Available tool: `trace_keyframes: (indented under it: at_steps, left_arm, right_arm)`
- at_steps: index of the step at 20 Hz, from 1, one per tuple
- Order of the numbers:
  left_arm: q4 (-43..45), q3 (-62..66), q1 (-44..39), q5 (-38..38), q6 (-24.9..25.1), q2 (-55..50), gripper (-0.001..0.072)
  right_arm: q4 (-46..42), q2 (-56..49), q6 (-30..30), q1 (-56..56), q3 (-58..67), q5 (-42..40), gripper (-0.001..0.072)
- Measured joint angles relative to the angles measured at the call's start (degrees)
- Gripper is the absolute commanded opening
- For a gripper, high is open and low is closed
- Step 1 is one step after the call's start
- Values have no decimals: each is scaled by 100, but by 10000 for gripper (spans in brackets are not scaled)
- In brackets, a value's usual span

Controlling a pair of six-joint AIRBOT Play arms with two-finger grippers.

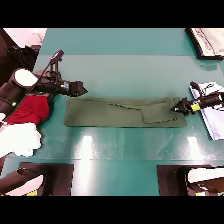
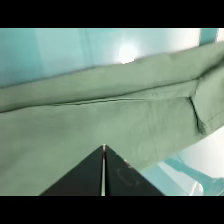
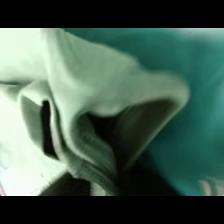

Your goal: Fold the shirts.

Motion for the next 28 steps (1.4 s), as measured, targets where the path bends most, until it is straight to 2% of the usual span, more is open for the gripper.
trace_keyframes:
  at_steps: [7, 12, 16, 22, 28]
  left_arm:
    - [-323, 232, -837, 280, -131, -1123, 26]
    - [-501, 1366, -1578, 304, -127, -2597, 25]
    - [-544, 2201, -1982, 170, -144, -3482, 25]
    - [-544, 2750, -2133, 413, -247, -3832, 25]
    - [-175, 2848, -2122, 376, -315, -3875, 25]
  right_arm:
    - [212, 629, 24, 136, 61, 302, 12]
    - [621, 1453, 815, 778, 901, 658, 12]
    - [728, 1685, 1449, 1582, 2000, 883, 12]
    - [769, 1716, 2059, 2601, 2944, 977, 12]
    - [761, 1217, 2249, 3237, 3635, 1073, 12]
